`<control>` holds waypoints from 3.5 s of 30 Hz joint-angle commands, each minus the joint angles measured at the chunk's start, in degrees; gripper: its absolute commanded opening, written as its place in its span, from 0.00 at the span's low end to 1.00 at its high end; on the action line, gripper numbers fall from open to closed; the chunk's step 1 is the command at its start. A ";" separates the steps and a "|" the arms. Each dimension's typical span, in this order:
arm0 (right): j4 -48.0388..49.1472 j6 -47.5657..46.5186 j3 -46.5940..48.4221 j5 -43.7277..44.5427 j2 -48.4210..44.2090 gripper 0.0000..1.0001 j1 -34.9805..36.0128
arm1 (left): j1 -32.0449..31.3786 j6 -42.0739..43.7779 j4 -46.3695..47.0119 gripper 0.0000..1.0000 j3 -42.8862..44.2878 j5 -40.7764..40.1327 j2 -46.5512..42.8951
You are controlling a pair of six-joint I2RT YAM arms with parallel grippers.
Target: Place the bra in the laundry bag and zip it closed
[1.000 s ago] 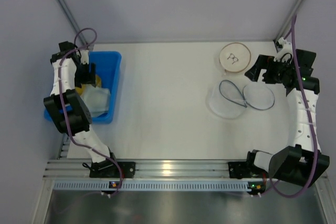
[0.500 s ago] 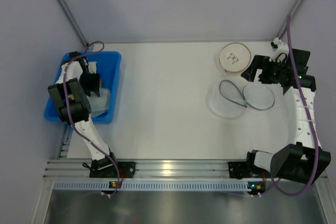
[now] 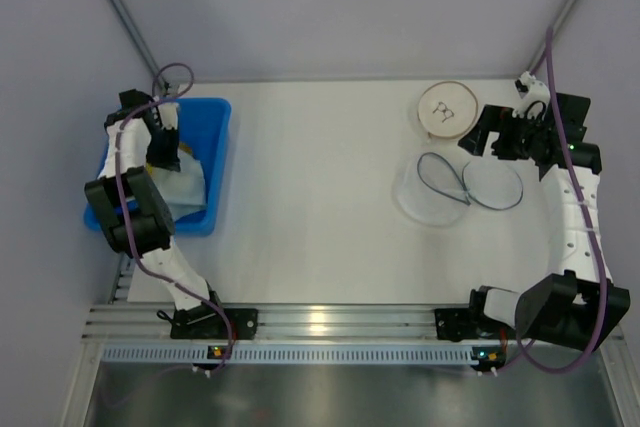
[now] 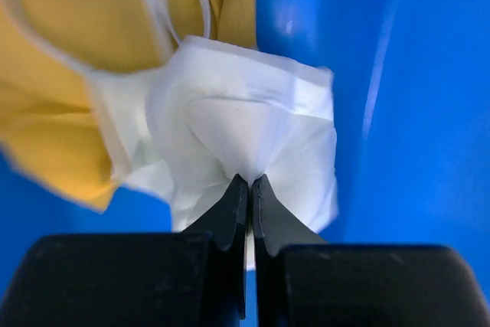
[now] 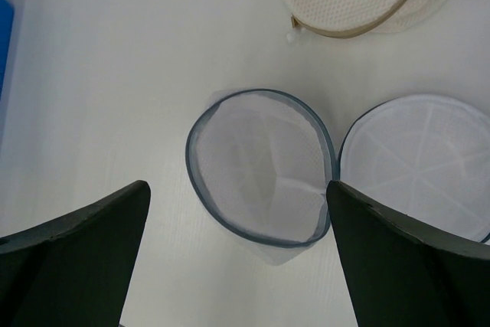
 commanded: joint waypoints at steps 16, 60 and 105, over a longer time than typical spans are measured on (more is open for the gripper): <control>7.56 3.83 4.87 -14.23 2.21 0.99 6.70 | -6.97 -1.16 3.15 0.00 15.06 31.91 -26.57; 1.07 -6.27 -3.75 -8.00 -0.69 0.99 15.41 | -46.44 -11.09 12.20 0.53 -7.96 22.25 -9.00; -1.65 -8.11 -3.48 -8.62 0.98 0.99 14.18 | -48.29 -7.93 13.08 0.32 -11.92 25.60 -1.17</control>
